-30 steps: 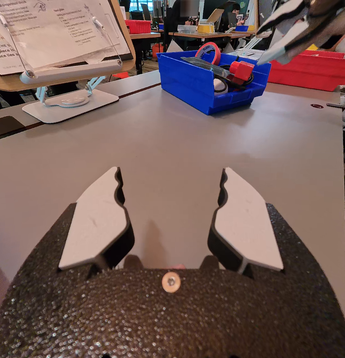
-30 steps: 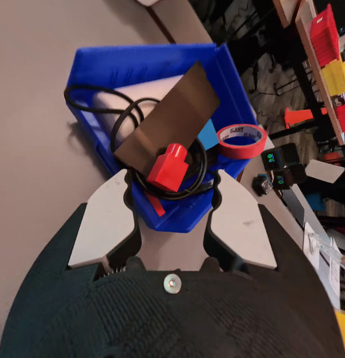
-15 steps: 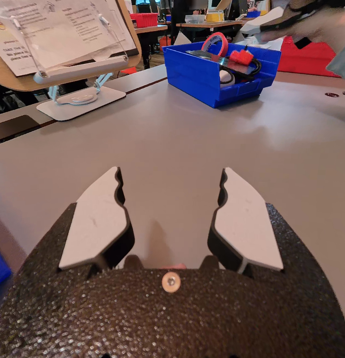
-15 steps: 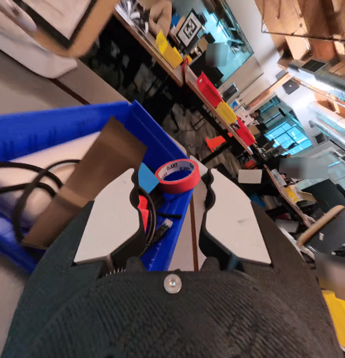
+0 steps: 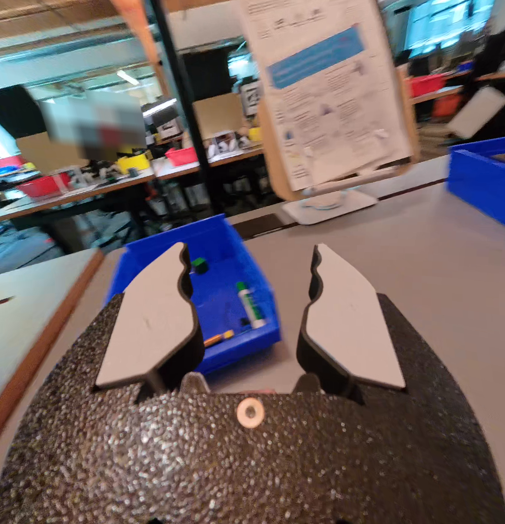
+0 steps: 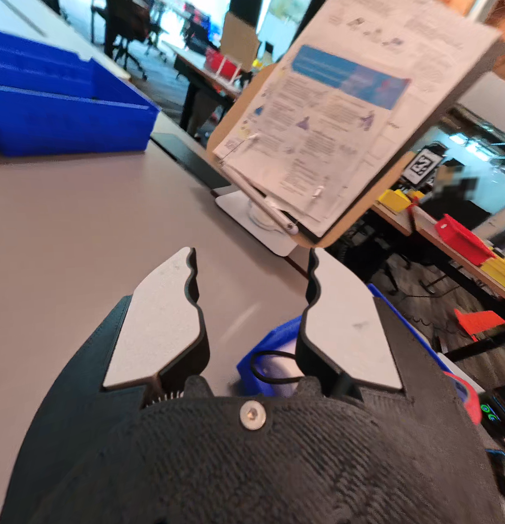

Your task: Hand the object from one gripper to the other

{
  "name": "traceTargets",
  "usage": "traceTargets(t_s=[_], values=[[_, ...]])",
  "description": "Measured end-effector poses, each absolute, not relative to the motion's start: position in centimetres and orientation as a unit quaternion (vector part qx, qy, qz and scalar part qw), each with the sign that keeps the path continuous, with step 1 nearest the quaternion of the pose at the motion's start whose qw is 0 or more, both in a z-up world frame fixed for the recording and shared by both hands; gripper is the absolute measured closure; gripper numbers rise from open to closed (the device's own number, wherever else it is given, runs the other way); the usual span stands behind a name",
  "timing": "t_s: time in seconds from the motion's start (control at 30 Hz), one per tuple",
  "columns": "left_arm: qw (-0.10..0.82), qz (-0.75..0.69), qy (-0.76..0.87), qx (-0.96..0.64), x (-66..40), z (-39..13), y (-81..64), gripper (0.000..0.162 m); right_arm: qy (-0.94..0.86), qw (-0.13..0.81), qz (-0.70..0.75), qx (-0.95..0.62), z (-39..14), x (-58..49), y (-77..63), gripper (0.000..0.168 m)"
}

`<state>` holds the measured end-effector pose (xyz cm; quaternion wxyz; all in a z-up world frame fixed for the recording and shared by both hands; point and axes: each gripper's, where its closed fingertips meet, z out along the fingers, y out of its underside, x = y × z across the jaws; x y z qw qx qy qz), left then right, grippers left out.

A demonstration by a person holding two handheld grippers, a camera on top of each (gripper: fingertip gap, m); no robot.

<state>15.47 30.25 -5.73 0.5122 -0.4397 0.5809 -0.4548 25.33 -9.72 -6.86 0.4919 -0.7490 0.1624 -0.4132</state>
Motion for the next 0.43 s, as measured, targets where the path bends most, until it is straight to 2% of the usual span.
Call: traceTargets(t_s=[0.2,0.33,0.43], values=[[0.472,-0.333,0.638,-0.510,16.4,-8.4,38.4,0.081,0.110,0.420,-0.419,-0.798,-10.2,24.5,-6.5,0.088],[0.419,-0.294,0.679,-0.527,18.0,-12.4,39.6,0.082,0.105,0.413,-0.422,-0.800,-10.7,23.9,-6.2,0.090],[0.376,-0.272,0.713,-0.526,20.1,-14.9,39.0,0.089,0.101,0.420,-0.409,-0.804,-11.1,23.2,-5.9,0.091]])
